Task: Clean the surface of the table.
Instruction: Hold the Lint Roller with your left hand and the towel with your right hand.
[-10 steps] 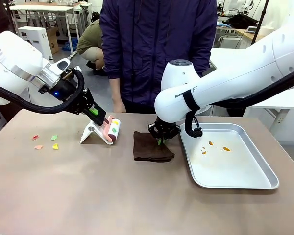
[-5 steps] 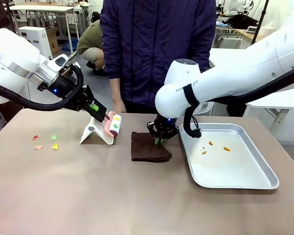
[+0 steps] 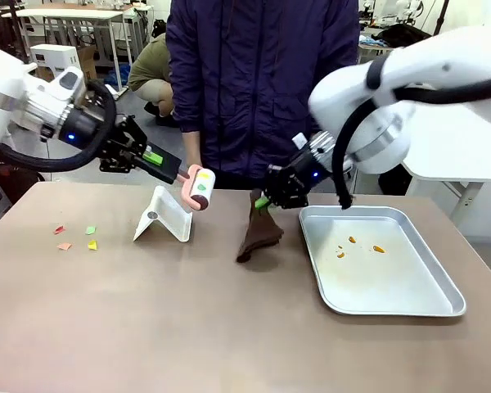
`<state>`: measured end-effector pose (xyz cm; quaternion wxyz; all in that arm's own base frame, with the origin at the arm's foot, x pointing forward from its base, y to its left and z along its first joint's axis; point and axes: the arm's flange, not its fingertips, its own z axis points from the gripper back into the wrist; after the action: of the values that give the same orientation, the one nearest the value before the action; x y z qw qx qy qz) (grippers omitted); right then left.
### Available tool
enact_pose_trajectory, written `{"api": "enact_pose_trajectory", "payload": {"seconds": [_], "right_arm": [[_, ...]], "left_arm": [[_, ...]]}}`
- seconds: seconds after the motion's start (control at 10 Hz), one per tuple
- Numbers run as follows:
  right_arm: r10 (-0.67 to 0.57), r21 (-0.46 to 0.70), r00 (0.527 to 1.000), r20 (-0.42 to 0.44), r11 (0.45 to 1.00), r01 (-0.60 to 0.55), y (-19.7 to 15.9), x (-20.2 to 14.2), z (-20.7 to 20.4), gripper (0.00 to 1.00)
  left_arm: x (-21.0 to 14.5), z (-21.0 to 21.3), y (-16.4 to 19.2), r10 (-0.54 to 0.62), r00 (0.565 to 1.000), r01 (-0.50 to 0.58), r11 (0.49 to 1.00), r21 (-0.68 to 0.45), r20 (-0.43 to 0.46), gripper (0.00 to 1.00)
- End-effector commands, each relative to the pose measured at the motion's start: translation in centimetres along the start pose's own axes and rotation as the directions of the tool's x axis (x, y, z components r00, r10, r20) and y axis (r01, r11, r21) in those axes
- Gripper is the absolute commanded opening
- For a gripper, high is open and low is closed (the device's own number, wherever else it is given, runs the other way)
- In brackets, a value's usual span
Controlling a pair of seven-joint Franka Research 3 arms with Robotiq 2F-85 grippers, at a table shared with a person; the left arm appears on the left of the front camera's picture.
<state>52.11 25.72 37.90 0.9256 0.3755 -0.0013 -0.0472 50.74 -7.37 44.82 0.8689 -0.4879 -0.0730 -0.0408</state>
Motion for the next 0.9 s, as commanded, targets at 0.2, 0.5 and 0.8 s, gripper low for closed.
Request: {"api": "enact_pose_trajectory", "payload": {"seconds": [0.2, 0.5, 0.8], "right_arm": [[0.162, 0.477, 0.969, -0.187, 0.877, -0.055, -4.1, -5.2, 5.9, 0.00], [0.063, 0.596, 0.995, -0.077, 0.803, -0.005, -8.0, -10.3, 13.0, 0.00], [-0.164, 0.624, 0.976, 0.141, 0.780, 0.041, -15.5, -12.0, 19.1, 0.00]], "left_arm": [[-5.5, 9.0, 1.4, -0.081, 0.996, 0.070, 0.976, -0.204, -0.045, 0.00], [-9.1, 19.7, 6.9, -0.007, 1.000, 0.015, 0.951, -0.308, 0.025, 0.00], [-12.9, 27.9, 12.9, 0.041, 0.991, 0.003, 0.946, -0.324, 0.131, 0.00]]}}
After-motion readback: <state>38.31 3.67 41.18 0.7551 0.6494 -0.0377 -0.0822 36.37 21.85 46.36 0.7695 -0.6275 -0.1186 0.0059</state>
